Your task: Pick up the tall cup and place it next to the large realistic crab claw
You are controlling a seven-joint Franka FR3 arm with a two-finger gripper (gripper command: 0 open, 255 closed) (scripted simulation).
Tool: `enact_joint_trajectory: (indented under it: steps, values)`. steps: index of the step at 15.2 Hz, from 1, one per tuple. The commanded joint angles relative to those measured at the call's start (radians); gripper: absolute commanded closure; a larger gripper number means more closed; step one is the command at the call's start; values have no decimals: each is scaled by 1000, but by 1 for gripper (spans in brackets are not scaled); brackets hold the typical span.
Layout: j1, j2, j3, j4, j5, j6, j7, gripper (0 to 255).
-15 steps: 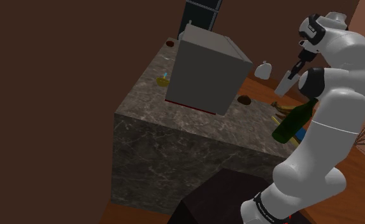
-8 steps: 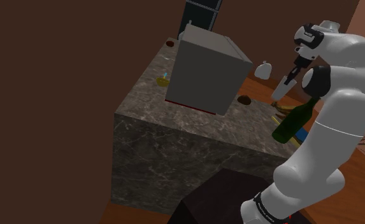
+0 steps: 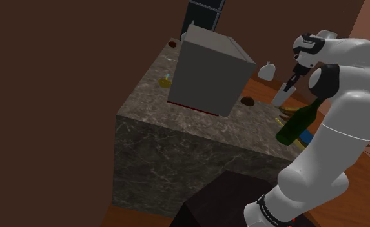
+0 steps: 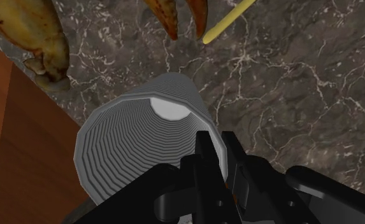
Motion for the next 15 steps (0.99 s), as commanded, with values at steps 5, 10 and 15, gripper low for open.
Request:
enact_joint_trajectory:
  steps: [5,10,15]
  values:
    - [14,-12,2,-96,-6,87,3,255]
    - [21,-13,5,-165,-5,154,2,255]
    - [23,-11,6,-193,-4,184,0,255]
